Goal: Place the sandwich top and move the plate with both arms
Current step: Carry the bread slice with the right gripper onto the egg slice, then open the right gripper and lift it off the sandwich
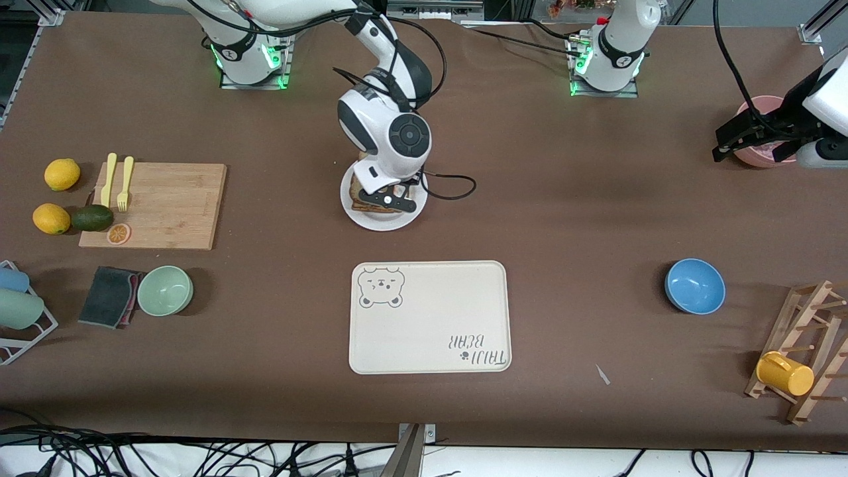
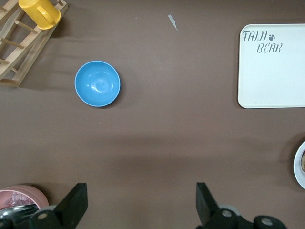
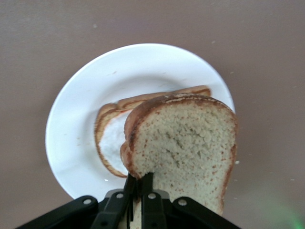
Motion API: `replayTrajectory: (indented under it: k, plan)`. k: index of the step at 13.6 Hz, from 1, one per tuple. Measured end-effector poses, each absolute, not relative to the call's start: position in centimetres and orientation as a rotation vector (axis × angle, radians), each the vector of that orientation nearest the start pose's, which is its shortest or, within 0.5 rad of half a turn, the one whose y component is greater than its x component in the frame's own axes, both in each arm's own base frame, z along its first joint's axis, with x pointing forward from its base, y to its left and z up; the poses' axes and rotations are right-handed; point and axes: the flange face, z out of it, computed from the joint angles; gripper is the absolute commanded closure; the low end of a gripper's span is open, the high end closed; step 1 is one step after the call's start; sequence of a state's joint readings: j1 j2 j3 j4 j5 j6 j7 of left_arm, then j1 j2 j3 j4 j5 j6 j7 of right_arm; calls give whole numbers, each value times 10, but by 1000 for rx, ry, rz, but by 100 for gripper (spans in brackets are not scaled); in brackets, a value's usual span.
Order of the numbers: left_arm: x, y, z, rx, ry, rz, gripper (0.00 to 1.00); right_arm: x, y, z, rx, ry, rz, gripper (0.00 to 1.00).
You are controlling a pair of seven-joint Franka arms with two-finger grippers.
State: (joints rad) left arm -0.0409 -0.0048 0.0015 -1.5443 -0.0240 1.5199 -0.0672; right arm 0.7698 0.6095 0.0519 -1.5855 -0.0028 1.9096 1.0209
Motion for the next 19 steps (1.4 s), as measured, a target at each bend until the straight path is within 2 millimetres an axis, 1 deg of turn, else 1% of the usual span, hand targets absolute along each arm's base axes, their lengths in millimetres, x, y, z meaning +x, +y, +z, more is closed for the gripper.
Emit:
replayTrajectory:
  k: [3, 4, 5, 6, 7, 10, 12, 14, 15, 17, 19]
  plan:
    - [548, -24, 636, -3164, -42, 31, 0, 446, 493, 242, -3321, 330, 321, 100]
    - [548, -24, 636, -3164, -42, 31, 0, 444, 494, 237, -3323, 329, 324, 85]
    - [548, -26, 636, -3164, -39, 30, 0, 445, 493, 235, -3325, 331, 327, 51]
    - [547, -28, 637, -3164, -31, 28, 0, 446, 492, 232, -3328, 335, 329, 22]
    - [547, -31, 637, -3164, -23, 26, 0, 447, 491, 229, -3331, 340, 332, 1]
    - [547, -33, 637, -3164, -18, 28, 0, 450, 489, 229, -3332, 349, 327, 0]
    - [547, -33, 637, -3164, -18, 30, 0, 456, 490, 236, -3322, 354, 304, 0]
    - [547, -33, 637, -3164, -18, 32, 0, 474, 490, 255, -3296, 358, 253, 0]
    - [547, -33, 637, -3164, -18, 33, 0, 486, 486, 267, -3287, 347, 240, 0]
    - [547, -33, 637, -3164, -18, 34, 0, 512, 467, 292, -3279, 308, 241, 0]
    - [546, -32, 637, -3164, -19, 35, 0, 539, 436, 319, -3265, 257, 242, 0]
